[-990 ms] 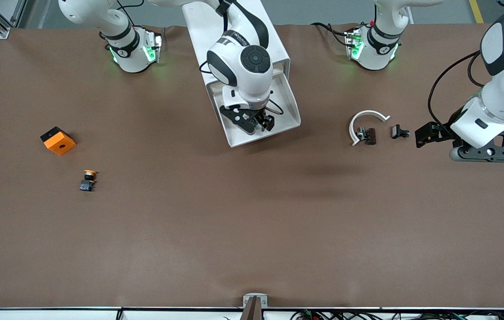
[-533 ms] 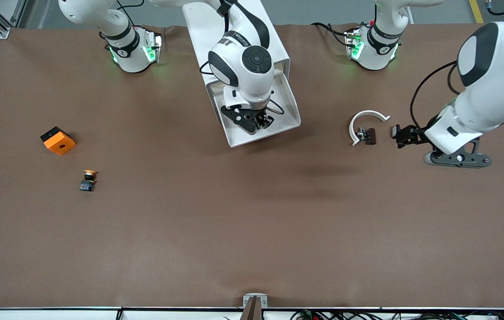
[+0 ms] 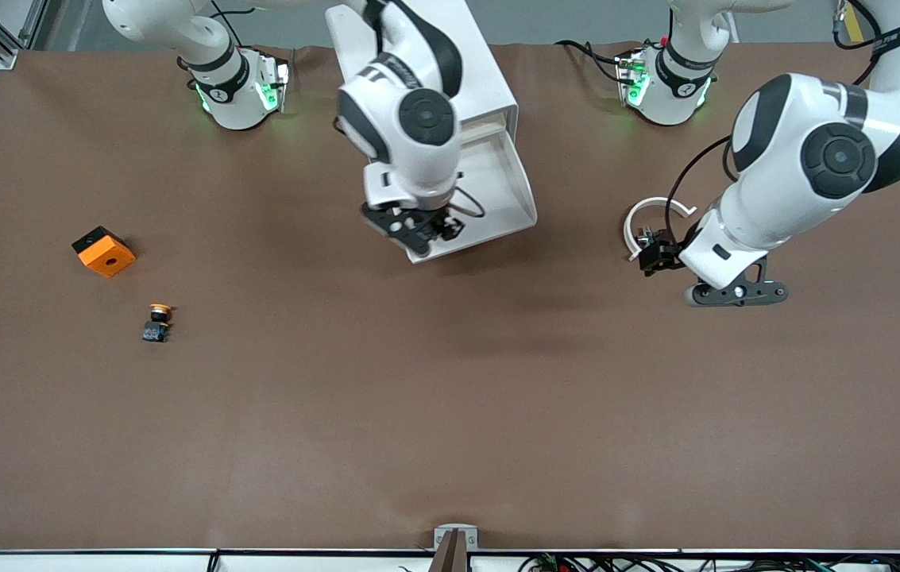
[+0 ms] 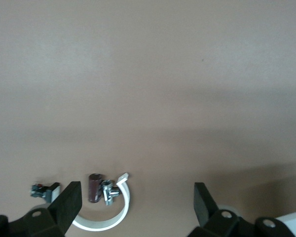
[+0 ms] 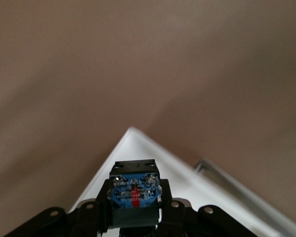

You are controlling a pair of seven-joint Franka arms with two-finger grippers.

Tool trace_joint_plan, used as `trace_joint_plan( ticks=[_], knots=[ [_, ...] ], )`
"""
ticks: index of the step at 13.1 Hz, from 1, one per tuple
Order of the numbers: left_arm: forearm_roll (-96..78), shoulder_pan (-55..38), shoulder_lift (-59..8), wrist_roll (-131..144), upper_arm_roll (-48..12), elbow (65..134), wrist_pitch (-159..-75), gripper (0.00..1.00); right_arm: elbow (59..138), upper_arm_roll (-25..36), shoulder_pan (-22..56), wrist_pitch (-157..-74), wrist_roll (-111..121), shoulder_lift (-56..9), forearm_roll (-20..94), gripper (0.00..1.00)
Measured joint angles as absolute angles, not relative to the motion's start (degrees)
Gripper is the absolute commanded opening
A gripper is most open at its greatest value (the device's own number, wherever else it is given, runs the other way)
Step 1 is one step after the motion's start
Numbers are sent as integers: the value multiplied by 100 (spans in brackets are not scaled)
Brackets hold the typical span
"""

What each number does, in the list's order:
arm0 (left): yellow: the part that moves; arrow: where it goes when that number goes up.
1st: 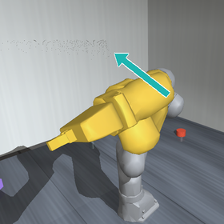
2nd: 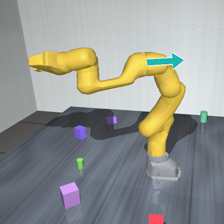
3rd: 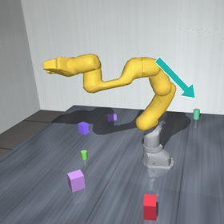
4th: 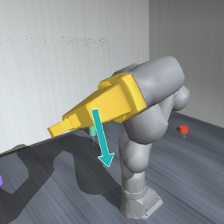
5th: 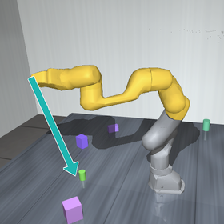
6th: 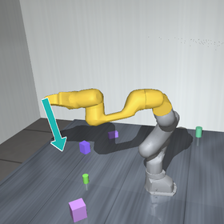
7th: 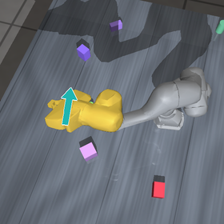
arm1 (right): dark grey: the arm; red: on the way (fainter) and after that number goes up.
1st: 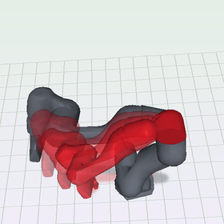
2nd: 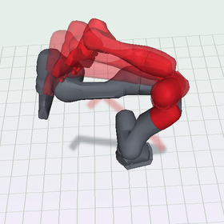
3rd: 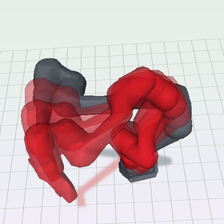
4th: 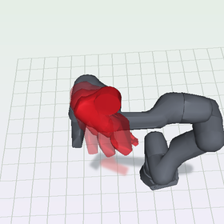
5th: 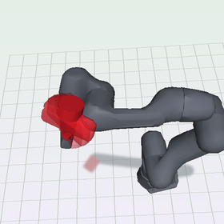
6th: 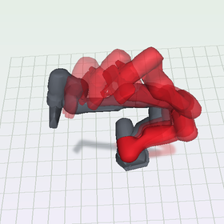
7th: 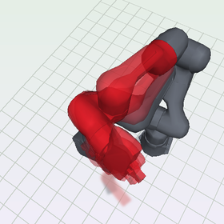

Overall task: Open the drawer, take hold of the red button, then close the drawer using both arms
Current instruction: 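Lift the button out with the right gripper while the left gripper reaches the drawer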

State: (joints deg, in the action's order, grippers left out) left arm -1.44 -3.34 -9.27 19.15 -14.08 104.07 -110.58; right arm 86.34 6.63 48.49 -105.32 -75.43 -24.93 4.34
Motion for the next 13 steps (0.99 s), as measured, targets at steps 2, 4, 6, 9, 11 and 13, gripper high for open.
trace_joint_plan(
  ticks=[2,4,6,9,11,13],
  knots=[
    [-148,-352,-1092,2254,-1515,10430,-11291,100,8590,699,4276,-10247,-6646,-2146,431,0],
    [-149,-507,-1317,2754,-1615,10443,-11514,100,8639,726,3615,-10162,-5500,-1951,430,0],
    [-149,-830,-1549,3362,-1636,10448,-11797,100,8758,737,2968,-10186,-4407,-1939,429,0],
    [-135,-1359,-1840,4083,-1646,10445,-12170,100,9186,737,2079,-10656,-2855,-1965,429,0],
    [-115,-1678,-1995,4422,-1647,10440,-12276,100,9757,735,1669,-11335,-2174,-1990,431,0],
    [-50,-1971,-2139,4768,-1647,10436,-12400,100,10435,730,1491,-12180,-1799,-2019,431,0]
  ],
)
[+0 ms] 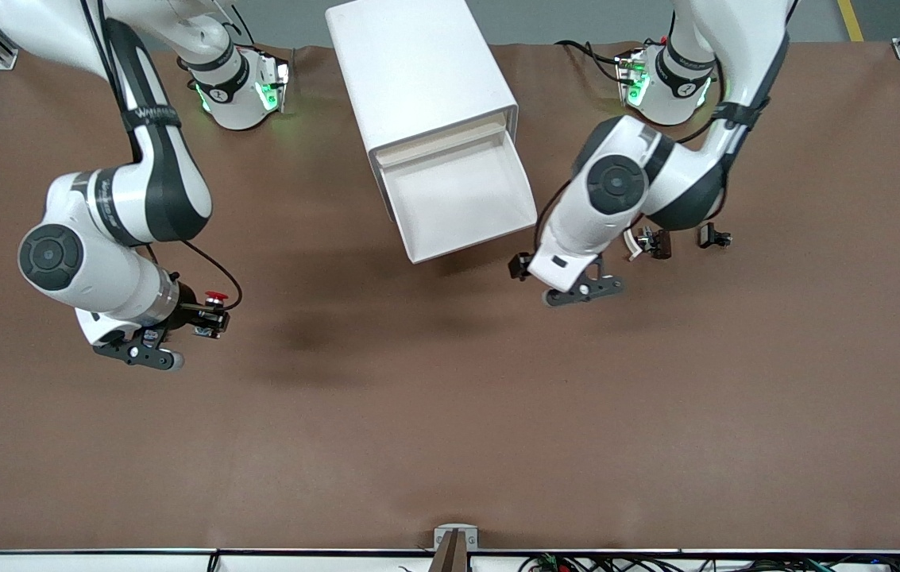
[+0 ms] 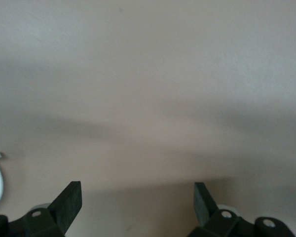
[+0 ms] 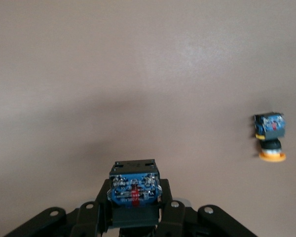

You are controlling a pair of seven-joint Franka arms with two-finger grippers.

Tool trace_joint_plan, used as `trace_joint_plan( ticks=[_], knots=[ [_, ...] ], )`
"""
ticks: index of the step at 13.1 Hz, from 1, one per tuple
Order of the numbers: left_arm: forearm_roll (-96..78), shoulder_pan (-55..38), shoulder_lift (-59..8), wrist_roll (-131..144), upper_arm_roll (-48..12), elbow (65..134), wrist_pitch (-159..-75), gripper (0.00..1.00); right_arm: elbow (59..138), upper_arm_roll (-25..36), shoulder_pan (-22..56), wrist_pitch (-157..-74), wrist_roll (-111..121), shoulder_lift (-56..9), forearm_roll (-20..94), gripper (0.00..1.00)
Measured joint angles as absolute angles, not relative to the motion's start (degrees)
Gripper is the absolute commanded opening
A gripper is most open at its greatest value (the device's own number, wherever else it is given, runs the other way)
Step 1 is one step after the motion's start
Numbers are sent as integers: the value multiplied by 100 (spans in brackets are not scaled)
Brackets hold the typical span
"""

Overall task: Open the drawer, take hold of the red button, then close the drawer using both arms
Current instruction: 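Lift the button out with the right gripper while the left gripper reaches the drawer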

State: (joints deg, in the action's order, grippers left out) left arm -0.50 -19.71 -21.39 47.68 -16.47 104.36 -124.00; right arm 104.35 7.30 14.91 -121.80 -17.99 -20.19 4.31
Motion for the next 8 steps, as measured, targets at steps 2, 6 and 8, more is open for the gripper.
trace_joint_plan(
  ticks=[2,6,8],
  knots=[
    [79,-2202,-2282,5118,-1650,10406,-12443,100,10916,726,1399,-12891,-1479,-2053,431,0],
    [125,-2506,-2517,5463,-1649,10329,-12461,100,11207,724,1157,-13465,-1017,-2233,431,0],
    [125,-2595,-2583,5622,-1649,10303,-12461,100,11252,724,1115,-13601,-980,-2374,431,0]
  ],
)
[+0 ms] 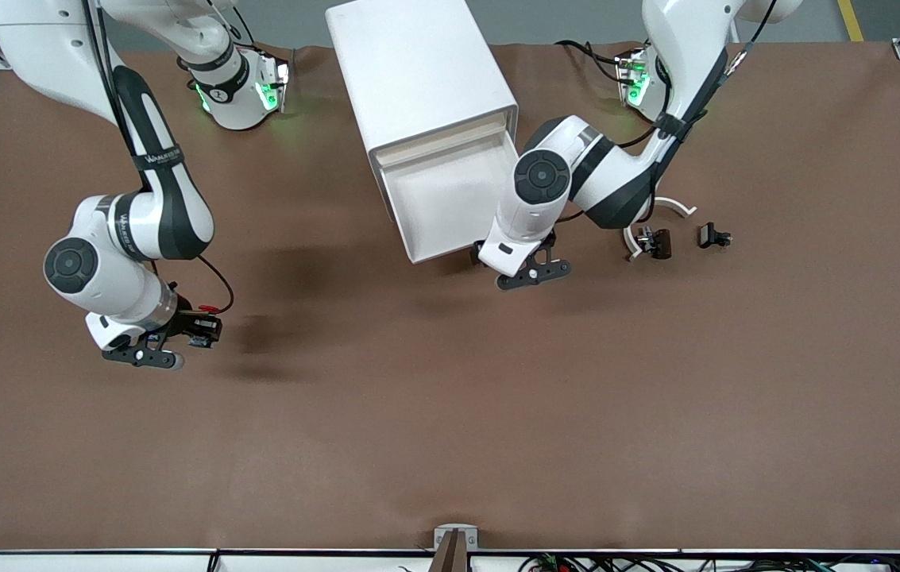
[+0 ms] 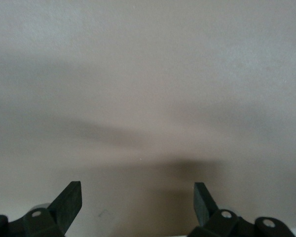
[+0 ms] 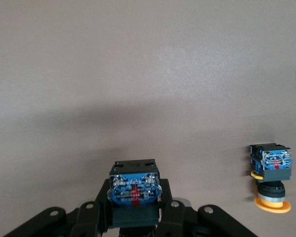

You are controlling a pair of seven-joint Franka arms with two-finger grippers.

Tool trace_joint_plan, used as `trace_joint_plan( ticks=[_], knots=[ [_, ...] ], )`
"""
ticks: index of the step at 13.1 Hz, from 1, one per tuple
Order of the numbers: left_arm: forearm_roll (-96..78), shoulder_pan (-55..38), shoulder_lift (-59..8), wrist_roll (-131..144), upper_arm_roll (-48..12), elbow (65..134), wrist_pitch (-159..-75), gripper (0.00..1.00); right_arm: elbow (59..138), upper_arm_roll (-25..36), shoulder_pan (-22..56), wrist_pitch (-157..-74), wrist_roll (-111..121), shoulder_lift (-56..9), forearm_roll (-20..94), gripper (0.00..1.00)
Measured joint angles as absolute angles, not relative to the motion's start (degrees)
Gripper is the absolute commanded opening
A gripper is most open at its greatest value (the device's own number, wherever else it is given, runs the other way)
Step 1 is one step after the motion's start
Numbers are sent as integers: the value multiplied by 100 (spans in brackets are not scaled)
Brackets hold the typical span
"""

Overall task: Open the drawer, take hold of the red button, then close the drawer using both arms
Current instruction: 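Lift the button out with the right gripper while the left gripper reaches the drawer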

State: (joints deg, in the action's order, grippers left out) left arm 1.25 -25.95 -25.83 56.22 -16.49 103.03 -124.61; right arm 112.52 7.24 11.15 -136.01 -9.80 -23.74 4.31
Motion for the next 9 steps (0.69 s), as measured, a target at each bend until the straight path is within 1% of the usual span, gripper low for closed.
trace_joint_plan(
  ticks=[3,9],
  knots=[
    [125,-2831,-2657,5915,-1650,10288,-12461,100,11490,700,1114,-13990,-970,-2514,431,0],
    [147,-3249,-2727,6734,-1654,10254,-12457,100,11824,700,1076,-14381,-888,-2616,431,0]
  ],
)
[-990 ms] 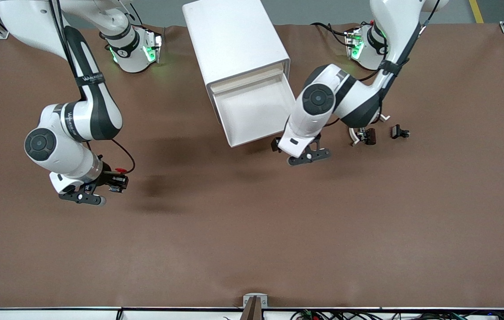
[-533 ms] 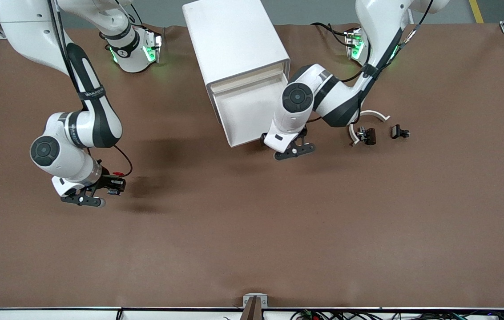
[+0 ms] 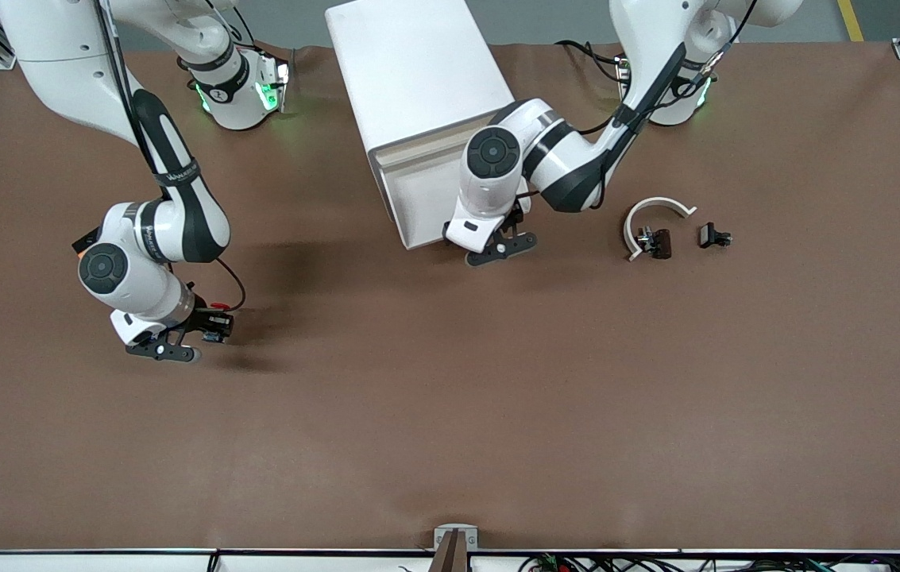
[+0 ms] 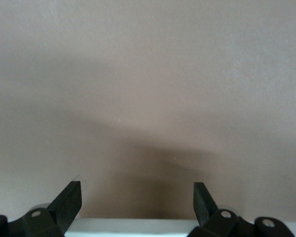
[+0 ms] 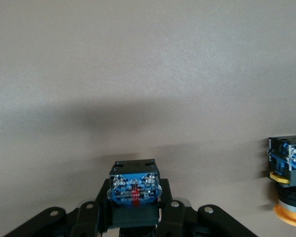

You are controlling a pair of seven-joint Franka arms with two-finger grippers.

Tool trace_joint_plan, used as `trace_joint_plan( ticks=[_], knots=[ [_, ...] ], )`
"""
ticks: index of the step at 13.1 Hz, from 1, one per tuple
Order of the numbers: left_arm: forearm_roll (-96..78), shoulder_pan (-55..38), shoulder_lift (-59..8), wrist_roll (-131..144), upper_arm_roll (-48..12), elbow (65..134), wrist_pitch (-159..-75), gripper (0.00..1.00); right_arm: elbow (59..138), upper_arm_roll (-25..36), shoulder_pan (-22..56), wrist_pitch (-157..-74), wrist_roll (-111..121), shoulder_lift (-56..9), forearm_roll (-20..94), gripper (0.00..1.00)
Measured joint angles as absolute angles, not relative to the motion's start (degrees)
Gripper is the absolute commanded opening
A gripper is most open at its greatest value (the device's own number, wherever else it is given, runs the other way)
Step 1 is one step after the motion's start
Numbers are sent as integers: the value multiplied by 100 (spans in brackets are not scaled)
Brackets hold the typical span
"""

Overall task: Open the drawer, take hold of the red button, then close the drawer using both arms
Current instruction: 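Lift the button out with the right gripper while the left gripper reaches the drawer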

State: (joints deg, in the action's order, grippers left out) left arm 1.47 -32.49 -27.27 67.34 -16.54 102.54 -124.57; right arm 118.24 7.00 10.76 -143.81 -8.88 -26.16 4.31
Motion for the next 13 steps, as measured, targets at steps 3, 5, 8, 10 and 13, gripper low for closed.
trace_joint_plan(
  ticks=[3,5,8,10,13],
  knots=[
    [147,-3435,-2767,7090,-1668,10219,-12449,100,11899,702,879,-14703,-559,-2746,431,0],
    [125,-3510,-2788,7287,-1696,10191,-12438,100,11906,703,705,-14799,-332,-2820,431,0],
    [-64,-3515,-2796,7333,-1771,10147,-12378,100,11923,686,661,-14897,-277,-2850,431,0],
    [-217,-3527,-2810,7340,-1843,10135,-12311,100,11948,664,661,-14945,-277,-2860,431,0],
    [-484,-3571,-2862,7595,-1949,10113,-12284,100,11958,664,661,-14965,-276,-2894,431,100]
  ],
)
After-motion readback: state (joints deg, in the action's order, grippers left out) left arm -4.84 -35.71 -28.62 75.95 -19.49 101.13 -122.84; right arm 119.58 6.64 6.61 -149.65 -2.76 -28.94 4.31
